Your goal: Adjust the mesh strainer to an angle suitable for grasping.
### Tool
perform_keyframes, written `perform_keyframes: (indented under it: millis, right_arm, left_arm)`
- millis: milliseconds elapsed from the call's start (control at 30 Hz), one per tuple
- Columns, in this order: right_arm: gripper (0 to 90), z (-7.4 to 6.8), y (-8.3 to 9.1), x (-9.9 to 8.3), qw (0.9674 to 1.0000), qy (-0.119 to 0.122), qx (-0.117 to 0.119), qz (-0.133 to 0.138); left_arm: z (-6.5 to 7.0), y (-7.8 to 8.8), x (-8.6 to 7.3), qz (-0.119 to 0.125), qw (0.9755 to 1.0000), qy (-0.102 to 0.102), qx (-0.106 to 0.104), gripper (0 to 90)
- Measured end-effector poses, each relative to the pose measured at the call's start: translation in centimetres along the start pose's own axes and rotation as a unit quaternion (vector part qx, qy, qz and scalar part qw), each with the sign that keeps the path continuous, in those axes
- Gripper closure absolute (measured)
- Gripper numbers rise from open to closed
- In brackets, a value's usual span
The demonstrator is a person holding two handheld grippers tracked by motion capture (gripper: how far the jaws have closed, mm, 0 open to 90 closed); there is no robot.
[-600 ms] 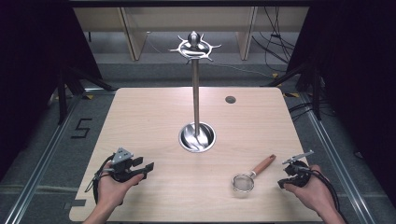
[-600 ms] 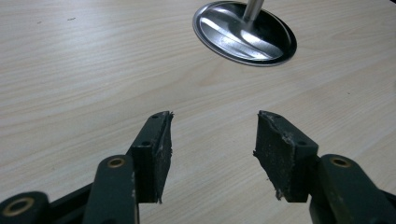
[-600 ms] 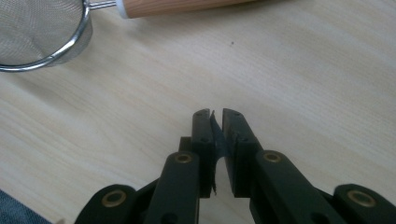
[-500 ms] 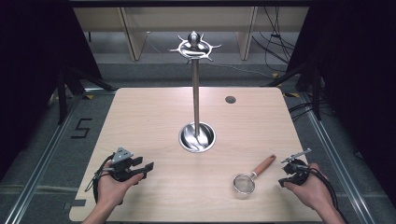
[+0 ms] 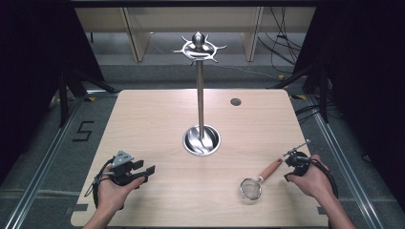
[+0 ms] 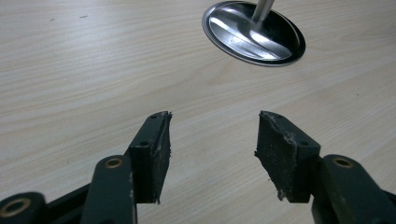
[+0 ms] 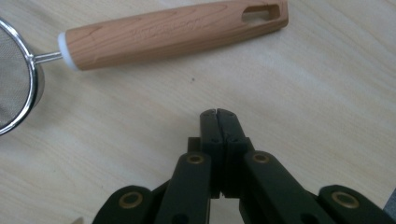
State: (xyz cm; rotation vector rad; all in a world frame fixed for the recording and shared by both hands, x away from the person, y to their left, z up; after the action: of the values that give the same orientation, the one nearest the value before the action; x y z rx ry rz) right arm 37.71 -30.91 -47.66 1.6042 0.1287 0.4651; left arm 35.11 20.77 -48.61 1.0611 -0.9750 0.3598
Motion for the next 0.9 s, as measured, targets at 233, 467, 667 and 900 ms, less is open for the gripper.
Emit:
perform_keyframes:
  millis: [233,467,667,900]
  right_arm:
    - [90.0,0.0,-1.5,2.2,0.9996,0.022,-0.008,-0.018]
    - [90.0,-0.4,-1.9,4.1,0.9977,0.041,-0.04,-0.035]
    - [90.0,-0.3,-1.9,5.0,0.9961,0.047,-0.057,-0.049]
    - [90.0,-0.5,-1.9,5.3,0.9949,0.058,-0.063,-0.054]
  left_arm:
    - [0.0,0.2,0.1,-0.007,0.9999,-0.009,0.002,43.6]
    - [0.0,0.3,0.1,0.002,1.0,-0.003,-0.002,43.4]
    - [0.0,0.1,0.1,0.004,1.0,0.0,0.0,43.6]
    - [0.1,0.1,0.1,0.0,1.0,-0.003,-0.003,44.2]
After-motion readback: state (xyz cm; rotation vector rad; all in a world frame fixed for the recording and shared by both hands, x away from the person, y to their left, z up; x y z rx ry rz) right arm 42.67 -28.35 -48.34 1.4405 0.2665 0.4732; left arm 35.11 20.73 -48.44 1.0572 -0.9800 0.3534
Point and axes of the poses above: each handheld gripper's, and its own axes: y roughly backward along the jaws, x roughly out of its top, z roughly to its right, the point moved 2 cm from there along -y, roughly forward along the jaws, and after that the axes turned 4 degrees about -y, right-handed, at the moved point
